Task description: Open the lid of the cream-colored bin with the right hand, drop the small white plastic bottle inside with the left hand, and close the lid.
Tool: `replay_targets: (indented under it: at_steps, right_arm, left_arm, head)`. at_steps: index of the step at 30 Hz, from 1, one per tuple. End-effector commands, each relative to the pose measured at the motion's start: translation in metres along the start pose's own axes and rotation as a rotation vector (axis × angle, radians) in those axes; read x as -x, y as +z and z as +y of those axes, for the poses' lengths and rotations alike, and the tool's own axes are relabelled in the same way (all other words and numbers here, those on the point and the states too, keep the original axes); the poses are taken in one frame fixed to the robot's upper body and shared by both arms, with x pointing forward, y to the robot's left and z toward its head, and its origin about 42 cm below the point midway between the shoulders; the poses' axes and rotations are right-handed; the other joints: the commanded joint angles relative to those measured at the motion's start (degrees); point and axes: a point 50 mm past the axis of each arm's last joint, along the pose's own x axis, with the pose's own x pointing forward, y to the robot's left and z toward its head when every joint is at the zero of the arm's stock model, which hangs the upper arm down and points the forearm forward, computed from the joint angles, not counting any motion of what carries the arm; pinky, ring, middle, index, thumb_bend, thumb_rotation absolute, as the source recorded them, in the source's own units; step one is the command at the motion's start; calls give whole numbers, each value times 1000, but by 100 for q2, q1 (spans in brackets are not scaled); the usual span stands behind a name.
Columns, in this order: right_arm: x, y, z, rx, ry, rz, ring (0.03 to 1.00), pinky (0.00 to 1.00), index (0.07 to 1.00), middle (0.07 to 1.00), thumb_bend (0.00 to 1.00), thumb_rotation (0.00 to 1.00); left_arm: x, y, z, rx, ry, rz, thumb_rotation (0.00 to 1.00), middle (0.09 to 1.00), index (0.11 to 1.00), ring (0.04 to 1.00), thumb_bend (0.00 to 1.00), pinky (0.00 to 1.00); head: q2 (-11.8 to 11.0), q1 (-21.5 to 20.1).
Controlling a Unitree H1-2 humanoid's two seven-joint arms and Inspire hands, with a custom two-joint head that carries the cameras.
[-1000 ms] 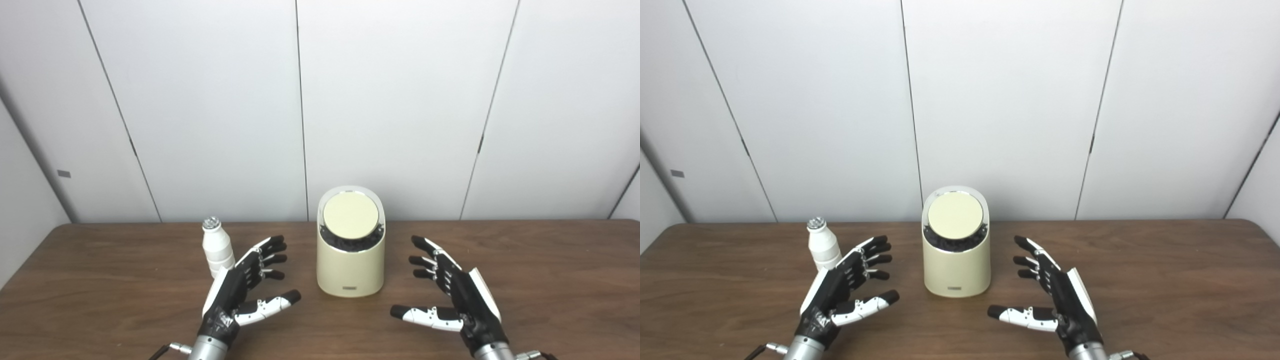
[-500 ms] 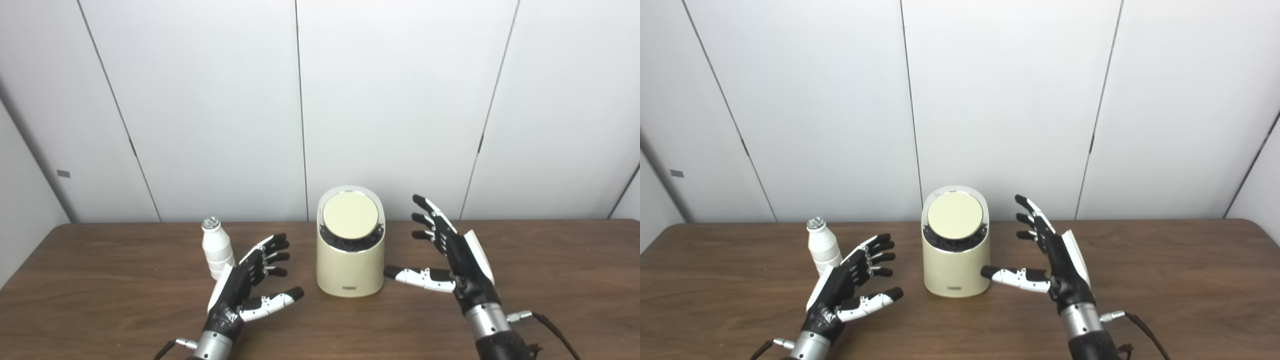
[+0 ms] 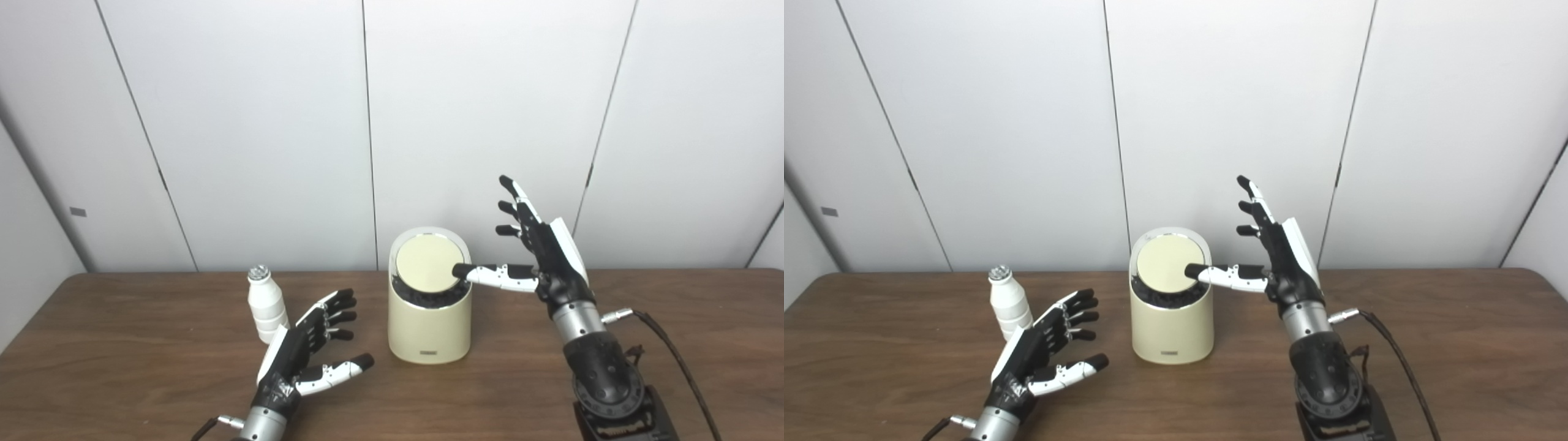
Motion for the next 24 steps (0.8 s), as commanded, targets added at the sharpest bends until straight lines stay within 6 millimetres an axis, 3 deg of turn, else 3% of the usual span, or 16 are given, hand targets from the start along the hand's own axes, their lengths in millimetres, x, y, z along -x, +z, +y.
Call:
replay_targets:
  at_steps: [1,4,9,15,24]
  right_arm:
    - [-16,21,-5,26,-17,-48,912,749,979,999,877,304]
    - [-23,27,-3,47,-9,-34,915,717,972,1000,884,339]
    - [-34,35,4,106,-7,-34,968,793,977,1000,870,350]
    - [-45,43,13,179,-7,-32,897,663,972,1000,894,349]
    - [-51,39,22,184,37,-35,879,630,962,1000,916,273]
  left_arm:
    - [-18,15,1,-12,-6,-83,176,854,877,818,772,709]
    - [-18,15,0,-12,-6,-85,176,853,874,821,776,711]
    - [-19,16,-1,-8,-4,-85,173,848,869,817,779,702]
    - [-20,16,-4,-2,2,-91,171,845,868,810,777,694]
    - [-21,17,-6,1,0,-97,174,846,868,815,774,699]
  head:
    - [7,6]
    - [9,28]
    - [24,34]
    - [14,58]
    - [30,111]
